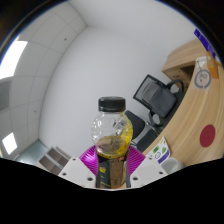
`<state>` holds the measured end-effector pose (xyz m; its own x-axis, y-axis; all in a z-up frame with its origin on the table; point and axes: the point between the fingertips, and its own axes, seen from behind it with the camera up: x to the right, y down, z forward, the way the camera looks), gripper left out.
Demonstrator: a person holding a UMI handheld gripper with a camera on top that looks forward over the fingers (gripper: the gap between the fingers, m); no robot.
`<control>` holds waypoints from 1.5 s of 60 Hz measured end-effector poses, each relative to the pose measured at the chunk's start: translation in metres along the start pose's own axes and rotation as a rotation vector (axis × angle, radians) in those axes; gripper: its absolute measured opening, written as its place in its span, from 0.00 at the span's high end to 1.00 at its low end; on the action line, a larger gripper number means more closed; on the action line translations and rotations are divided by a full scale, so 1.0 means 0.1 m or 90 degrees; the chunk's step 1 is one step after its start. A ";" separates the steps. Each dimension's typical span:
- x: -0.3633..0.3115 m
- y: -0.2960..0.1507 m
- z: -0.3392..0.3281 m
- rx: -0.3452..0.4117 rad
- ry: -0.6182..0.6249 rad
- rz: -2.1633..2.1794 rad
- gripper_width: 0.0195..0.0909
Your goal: Pour water
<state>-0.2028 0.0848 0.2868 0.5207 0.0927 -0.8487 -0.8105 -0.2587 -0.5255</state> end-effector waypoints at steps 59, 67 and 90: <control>2.63 -0.63 -0.35 -0.044 0.184 -0.627 0.63; 2.71 -0.60 -0.38 -0.081 0.215 -0.620 0.17; 1.86 -0.54 -1.59 -0.119 0.302 -0.588 0.07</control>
<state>-0.0198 -0.0368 0.1667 0.9989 -0.0460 0.0086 -0.0119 -0.4271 -0.9041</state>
